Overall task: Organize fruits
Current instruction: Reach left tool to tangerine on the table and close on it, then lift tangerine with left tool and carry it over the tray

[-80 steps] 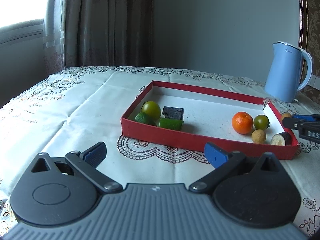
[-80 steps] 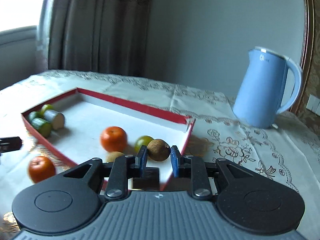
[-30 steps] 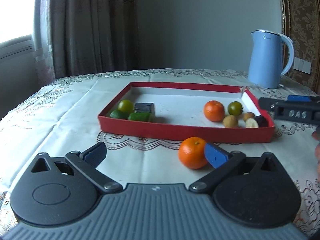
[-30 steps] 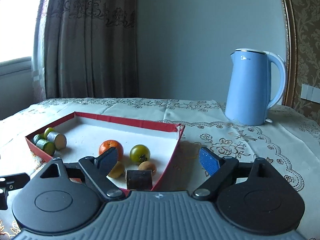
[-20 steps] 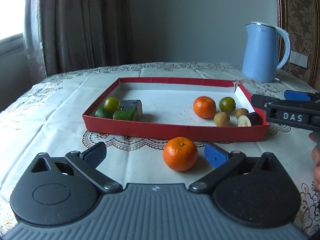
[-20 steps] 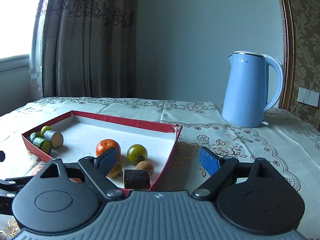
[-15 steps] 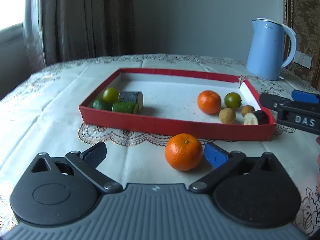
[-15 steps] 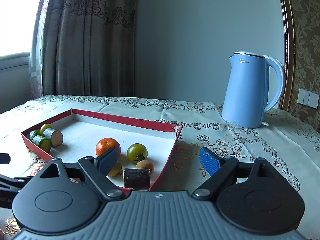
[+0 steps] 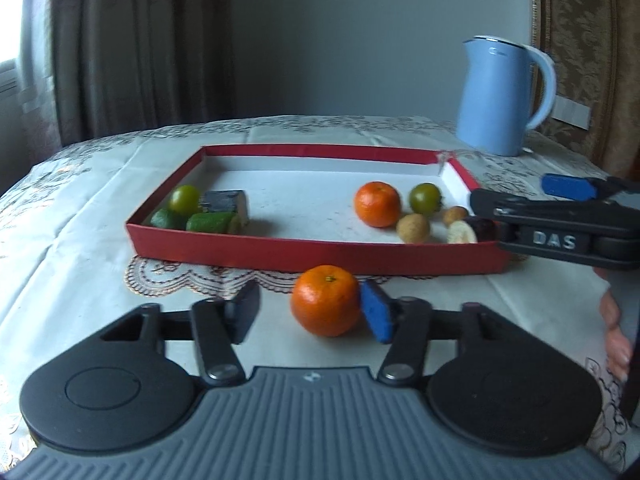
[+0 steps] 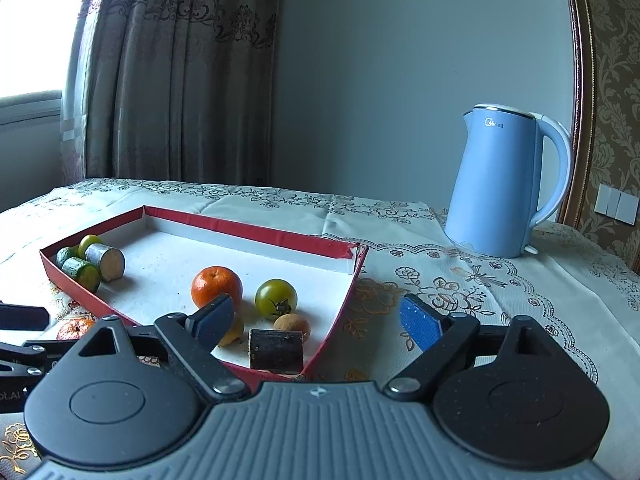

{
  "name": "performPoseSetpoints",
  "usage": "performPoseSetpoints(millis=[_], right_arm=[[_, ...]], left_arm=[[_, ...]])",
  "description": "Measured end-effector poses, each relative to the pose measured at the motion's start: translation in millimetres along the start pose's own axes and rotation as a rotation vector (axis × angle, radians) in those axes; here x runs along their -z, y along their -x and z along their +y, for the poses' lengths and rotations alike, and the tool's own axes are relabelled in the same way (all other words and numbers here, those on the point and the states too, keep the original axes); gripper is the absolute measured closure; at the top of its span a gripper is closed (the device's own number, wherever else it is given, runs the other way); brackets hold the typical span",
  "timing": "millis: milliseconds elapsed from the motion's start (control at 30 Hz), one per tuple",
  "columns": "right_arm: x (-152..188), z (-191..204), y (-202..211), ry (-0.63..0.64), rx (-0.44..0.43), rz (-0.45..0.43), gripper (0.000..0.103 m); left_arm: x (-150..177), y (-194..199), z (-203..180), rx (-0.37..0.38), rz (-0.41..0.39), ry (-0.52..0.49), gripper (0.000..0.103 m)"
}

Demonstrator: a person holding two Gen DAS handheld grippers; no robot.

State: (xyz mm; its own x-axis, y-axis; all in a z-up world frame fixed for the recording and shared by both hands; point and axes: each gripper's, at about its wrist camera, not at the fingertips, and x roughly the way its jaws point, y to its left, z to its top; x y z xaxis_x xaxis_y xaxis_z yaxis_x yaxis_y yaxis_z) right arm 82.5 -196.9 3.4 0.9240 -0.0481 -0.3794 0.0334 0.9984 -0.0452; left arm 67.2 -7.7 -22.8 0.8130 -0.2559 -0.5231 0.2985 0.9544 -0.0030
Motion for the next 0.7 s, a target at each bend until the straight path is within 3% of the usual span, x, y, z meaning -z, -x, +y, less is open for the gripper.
performPoseSetpoints(millis=[67, 700], right_arm=[[0.2, 0.3, -0.3, 0.004, 0.001, 0.001, 0.012], [1.6, 7.2, 0.6, 0.046, -0.003, 0.005, 0.012]], left_arm=[[0.8, 1.6, -2.6, 0.021, -0.003, -0.013, 0.069], [1.1, 11.9, -5.1, 0.023, -0.073, -0.029, 0.074]])
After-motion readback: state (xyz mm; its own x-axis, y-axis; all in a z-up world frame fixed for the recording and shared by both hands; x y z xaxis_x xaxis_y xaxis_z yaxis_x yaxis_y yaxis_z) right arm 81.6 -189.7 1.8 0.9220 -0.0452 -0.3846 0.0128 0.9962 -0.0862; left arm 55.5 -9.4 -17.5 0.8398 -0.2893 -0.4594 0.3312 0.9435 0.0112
